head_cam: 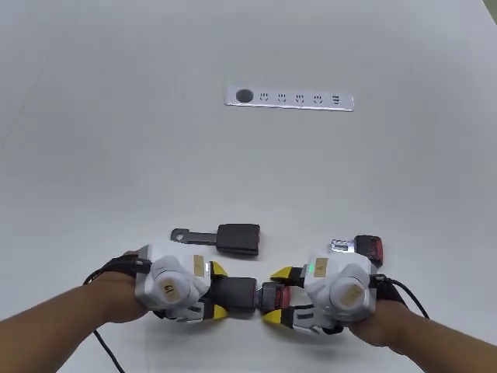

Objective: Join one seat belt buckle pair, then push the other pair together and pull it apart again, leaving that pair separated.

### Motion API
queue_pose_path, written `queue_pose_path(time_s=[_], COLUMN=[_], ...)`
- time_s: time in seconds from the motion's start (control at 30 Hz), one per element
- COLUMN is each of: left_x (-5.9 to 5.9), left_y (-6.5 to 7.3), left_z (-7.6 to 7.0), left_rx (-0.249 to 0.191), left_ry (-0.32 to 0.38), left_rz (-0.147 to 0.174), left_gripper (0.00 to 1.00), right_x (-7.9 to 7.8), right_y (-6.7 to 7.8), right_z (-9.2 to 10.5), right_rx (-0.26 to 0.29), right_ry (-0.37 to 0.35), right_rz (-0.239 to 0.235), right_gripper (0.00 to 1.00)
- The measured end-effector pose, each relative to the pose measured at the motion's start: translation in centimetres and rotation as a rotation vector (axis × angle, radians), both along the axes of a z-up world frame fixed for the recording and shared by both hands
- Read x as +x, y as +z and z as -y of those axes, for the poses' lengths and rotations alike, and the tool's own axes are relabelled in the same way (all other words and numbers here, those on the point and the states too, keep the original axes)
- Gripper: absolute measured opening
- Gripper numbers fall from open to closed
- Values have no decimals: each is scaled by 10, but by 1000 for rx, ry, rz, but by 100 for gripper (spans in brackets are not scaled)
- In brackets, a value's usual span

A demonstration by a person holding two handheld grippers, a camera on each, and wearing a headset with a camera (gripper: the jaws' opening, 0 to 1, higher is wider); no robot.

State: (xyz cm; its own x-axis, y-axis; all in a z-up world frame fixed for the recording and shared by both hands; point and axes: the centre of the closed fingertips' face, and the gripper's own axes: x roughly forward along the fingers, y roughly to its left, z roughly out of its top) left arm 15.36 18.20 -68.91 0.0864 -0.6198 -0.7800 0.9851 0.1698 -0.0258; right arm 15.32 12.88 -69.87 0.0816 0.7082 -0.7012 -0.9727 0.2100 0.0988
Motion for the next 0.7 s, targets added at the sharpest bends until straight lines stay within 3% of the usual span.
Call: queue_pose_path(time_s=[0.5, 0.7], left_x=[-2, -4], left_y=[1, 0], left_z=[-2, -2], left_rx=[-53, -75], left_ry=[-78, -93], left_rz=[30, 25], left_gripper=[32, 32], right_x=[-4, -6], right_y=[5, 12], right_z=[0, 0], right_rx=[-6, 13], right_ry=[78, 92], right_rz=[24, 30], right_gripper=[34, 33])
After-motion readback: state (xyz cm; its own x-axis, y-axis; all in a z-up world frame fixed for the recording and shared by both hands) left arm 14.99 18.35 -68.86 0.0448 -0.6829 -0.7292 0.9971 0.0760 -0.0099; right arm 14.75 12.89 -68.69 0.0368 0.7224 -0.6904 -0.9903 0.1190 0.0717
